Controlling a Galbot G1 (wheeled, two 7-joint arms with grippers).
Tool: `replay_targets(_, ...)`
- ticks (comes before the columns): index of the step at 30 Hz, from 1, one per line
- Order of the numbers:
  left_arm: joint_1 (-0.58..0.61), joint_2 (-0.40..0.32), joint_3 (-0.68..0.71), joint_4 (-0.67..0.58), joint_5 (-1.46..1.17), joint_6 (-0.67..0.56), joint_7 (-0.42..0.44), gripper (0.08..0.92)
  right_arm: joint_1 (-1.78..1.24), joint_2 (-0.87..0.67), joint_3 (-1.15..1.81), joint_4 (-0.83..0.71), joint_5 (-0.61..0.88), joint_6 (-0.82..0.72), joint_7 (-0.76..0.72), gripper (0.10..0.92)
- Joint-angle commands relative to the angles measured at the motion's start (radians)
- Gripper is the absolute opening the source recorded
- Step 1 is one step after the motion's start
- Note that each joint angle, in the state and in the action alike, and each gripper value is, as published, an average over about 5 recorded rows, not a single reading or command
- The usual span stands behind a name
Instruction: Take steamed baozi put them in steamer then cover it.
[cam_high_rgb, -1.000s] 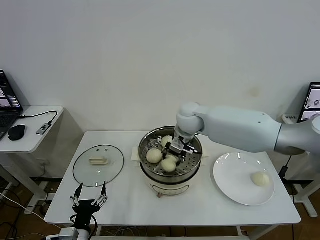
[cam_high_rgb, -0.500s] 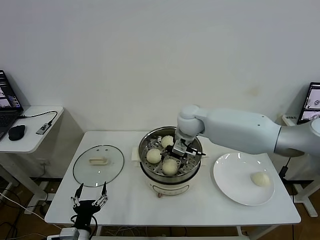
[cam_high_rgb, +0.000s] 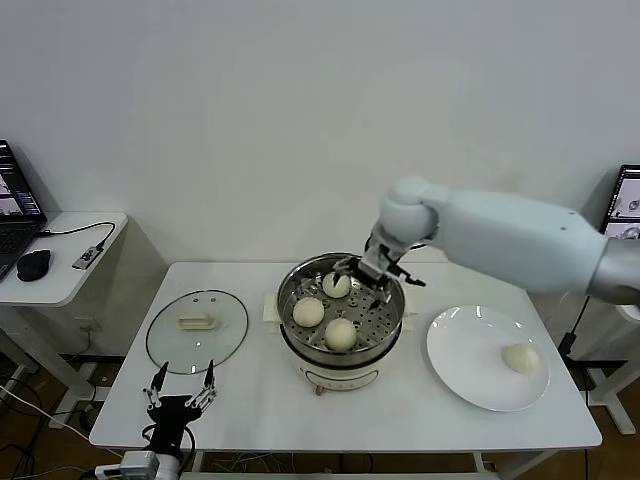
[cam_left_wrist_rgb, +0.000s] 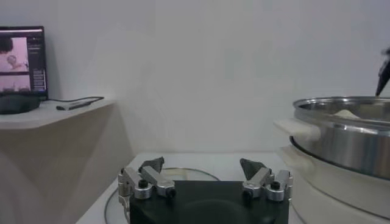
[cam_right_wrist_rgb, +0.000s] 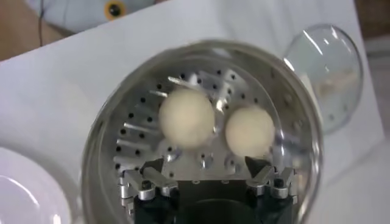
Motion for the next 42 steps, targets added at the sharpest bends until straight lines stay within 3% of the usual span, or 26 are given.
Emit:
replay_targets(1, -0.004, 0.009, 0.006, 0.004, 0.0, 0.001, 0.001, 0.823, 0.034, -0.22, 0.054, 0.057, 0.13, -0.381, 0.011, 0.823)
replay_targets(9, -0.017, 0.018, 0.027, 0.007, 0.002, 0.004, 0.002, 0.823, -0.076, -0.455, 0.142, 0.107, 0.121, -0.432, 0.01, 0.823)
replay_targets(18, -0.02, 0.02, 0.04, 0.018, 0.006, 0.002, 0.004, 0.823, -0.404, -0.59, 0.41, 0.079, -0.002, -0.381, -0.013, 0.823)
replay_targets(28, -0.017, 0.016, 0.037, 0.022, 0.005, 0.001, 0.004, 0.823, -0.611, -0.584, 0.509, -0.011, -0.213, -0.279, -0.016, 0.823)
replay_targets(42, -0.007, 0.02, 0.023, 0.023, 0.005, 0.001, 0.004, 0.823, -0.756, -0.495, 0.65, -0.143, -0.299, -0.24, -0.013, 0.823)
